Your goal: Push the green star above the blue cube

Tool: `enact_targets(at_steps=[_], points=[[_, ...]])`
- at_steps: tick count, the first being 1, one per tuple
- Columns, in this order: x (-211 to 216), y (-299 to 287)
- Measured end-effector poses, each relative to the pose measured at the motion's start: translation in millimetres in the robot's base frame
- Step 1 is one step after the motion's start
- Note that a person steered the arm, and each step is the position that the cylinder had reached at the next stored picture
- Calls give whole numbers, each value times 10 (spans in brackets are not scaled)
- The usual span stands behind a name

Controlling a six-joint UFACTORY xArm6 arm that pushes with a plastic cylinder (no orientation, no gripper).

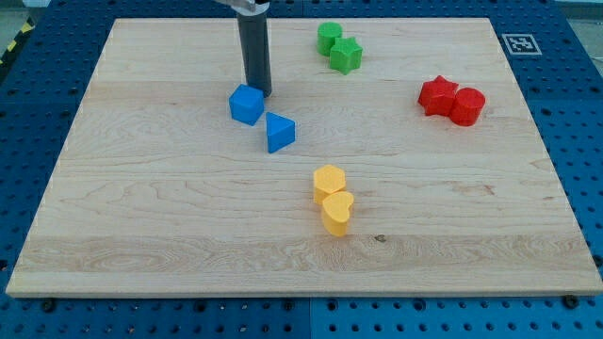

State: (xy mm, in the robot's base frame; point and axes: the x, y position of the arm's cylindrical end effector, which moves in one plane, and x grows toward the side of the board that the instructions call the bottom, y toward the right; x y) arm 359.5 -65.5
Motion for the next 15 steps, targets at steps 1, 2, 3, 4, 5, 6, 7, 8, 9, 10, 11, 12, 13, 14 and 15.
enact_targets(at_steps=[1,2,3,4,5,6,7,8,9,10,11,12,13,14,15], points=[[33,-5],[30,289],[30,810],[-29,1387],[-234,1967],[-483,2373],[-728,2336],[-897,2092],[-914,1881],[-915,1639],[-912,1344],[-902,1039],[-859,784],[-701,848],[-688,1364]])
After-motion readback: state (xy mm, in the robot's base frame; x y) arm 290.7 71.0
